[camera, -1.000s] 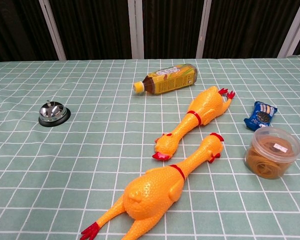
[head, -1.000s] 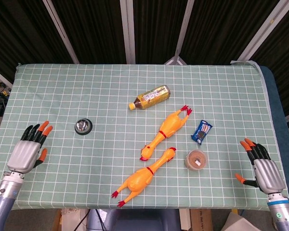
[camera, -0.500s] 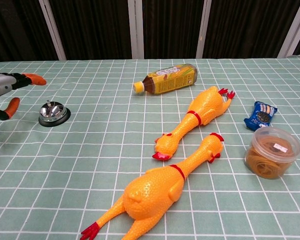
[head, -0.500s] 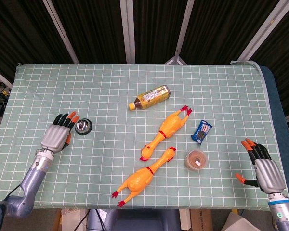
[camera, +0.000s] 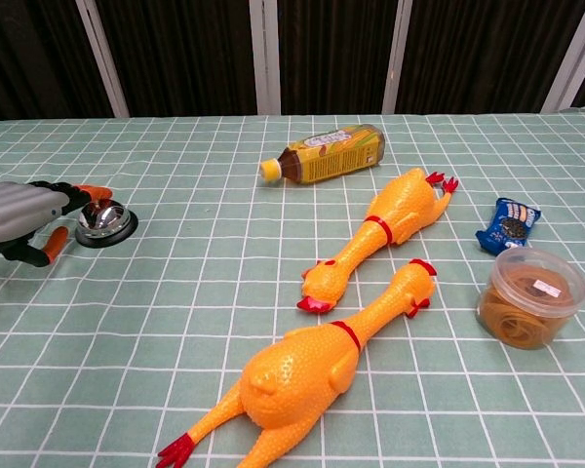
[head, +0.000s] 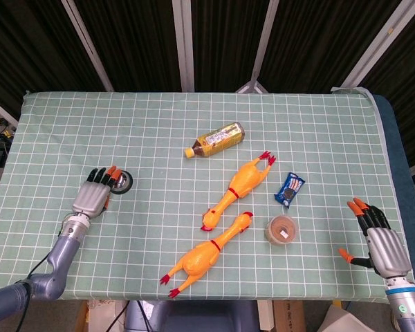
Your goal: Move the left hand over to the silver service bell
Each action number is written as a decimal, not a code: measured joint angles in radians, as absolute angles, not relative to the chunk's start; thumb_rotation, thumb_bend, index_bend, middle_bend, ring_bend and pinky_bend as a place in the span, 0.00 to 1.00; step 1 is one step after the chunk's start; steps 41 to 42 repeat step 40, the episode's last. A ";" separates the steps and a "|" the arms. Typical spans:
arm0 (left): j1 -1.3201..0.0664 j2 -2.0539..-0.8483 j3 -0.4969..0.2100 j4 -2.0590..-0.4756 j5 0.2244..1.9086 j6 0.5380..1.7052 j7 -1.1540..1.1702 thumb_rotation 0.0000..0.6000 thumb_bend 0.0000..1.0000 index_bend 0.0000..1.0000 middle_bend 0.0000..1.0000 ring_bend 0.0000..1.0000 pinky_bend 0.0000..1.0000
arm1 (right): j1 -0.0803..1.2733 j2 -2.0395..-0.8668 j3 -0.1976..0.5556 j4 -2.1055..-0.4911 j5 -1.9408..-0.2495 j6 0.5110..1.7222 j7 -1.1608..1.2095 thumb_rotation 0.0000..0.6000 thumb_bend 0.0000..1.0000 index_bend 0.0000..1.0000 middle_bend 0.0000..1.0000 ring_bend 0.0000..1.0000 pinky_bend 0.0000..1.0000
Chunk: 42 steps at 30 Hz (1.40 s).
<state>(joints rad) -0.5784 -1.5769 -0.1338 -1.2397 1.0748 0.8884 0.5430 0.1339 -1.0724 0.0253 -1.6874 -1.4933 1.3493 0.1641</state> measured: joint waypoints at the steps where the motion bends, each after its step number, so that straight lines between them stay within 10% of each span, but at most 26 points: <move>1: -0.579 -1.578 -0.128 -1.238 1.068 0.887 0.553 1.00 1.00 0.00 0.00 0.00 0.00 | 0.134 -1.073 0.026 -1.688 -1.494 1.350 0.167 1.00 0.25 0.00 0.00 0.00 0.00; 14: -0.599 -1.528 -0.183 -1.328 1.129 0.997 0.485 1.00 0.96 0.00 0.00 0.00 0.00 | 0.132 -1.078 0.026 -1.682 -1.501 1.358 0.164 1.00 0.25 0.00 0.00 0.00 0.00; 27: -0.442 -1.340 -0.119 -1.594 1.253 1.249 0.411 1.00 0.11 0.00 0.00 0.00 0.00 | 0.131 -1.078 0.023 -1.674 -1.509 1.361 0.154 1.00 0.25 0.00 0.00 0.00 0.00; 42: -0.169 -1.135 0.090 -1.718 1.461 1.531 0.300 1.00 0.07 0.00 0.00 0.00 0.00 | 0.127 -1.088 0.023 -1.677 -1.506 1.371 0.109 1.00 0.25 0.00 0.00 0.00 0.00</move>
